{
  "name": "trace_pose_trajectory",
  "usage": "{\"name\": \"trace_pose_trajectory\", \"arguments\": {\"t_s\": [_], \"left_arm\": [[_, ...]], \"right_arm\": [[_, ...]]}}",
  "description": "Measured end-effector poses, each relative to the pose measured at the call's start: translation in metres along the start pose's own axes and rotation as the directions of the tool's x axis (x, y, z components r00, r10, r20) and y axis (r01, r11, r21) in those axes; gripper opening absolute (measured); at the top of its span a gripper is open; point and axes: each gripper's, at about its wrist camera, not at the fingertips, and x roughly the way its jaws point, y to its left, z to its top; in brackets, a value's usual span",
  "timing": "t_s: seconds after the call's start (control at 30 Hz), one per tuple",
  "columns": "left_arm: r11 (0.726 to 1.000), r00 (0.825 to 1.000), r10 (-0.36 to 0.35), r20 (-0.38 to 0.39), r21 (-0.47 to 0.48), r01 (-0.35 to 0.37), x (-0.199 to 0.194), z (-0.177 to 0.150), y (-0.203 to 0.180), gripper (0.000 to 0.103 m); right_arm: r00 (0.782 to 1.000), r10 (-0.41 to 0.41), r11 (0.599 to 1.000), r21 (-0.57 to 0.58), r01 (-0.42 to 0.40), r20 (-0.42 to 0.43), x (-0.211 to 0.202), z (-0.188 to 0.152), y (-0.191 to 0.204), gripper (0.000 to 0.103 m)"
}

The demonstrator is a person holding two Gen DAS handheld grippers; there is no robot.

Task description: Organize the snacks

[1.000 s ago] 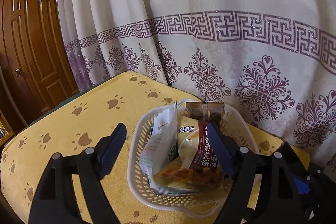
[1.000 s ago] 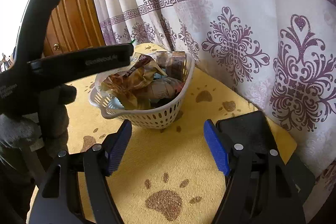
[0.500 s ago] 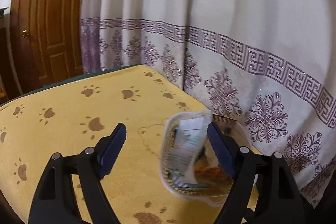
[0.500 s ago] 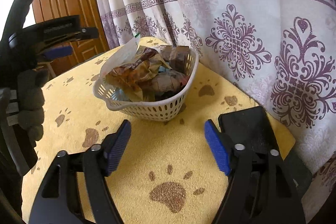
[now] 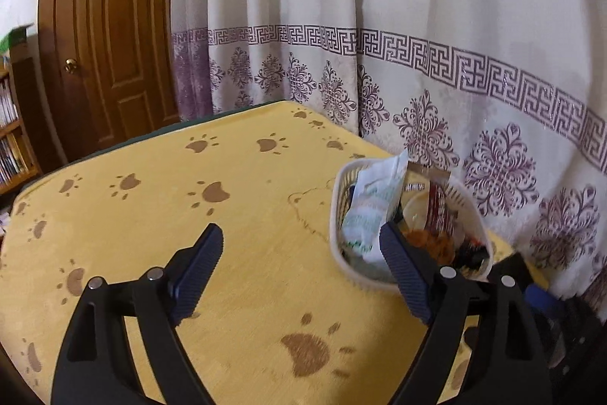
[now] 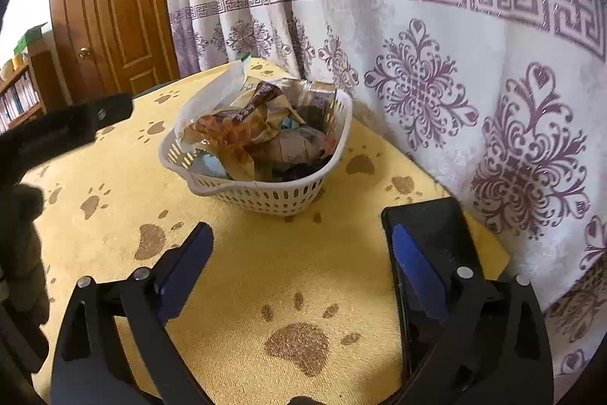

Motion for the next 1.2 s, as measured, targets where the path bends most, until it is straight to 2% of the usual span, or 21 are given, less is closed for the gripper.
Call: {"name": "trace_pose_trajectory", "arguments": {"t_s": [0.2, 0.5, 0.77, 1.0, 1.2], "left_arm": [[0.996, 0.997, 0.069, 0.036, 0.061, -0.071, -0.018, -0.011, -0.006, 0.089], [0.988, 0.99, 0.134, 0.037, 0.072, -0.136, -0.027, -0.024, -0.004, 0.092], [0.981, 0.985, 0.17, 0.042, 0.084, -0.173, -0.034, -0.032, -0.003, 0.098], [0.955, 0.969, 0.238, 0.06, 0.169, -0.245, -0.033, -0.042, -0.017, 0.098], [0.955, 0.971, 0.234, 0.043, 0.177, -0.238, -0.029, -0.047, -0.022, 0.098]], "right_arm": [[0.993, -0.116, 0.992, -0.043, 0.118, 0.033, -0.009, 0.003, 0.009, 0.1], [0.982, -0.184, 0.979, -0.077, 0.187, 0.05, -0.015, 0.004, 0.018, 0.1], [0.953, -0.297, 0.946, -0.121, 0.302, 0.056, -0.011, 0.009, 0.023, 0.1], [0.947, -0.316, 0.939, -0.123, 0.321, 0.059, -0.011, 0.01, 0.021, 0.1], [0.94, -0.336, 0.933, -0.114, 0.341, 0.065, -0.01, 0.01, 0.017, 0.1]]}}
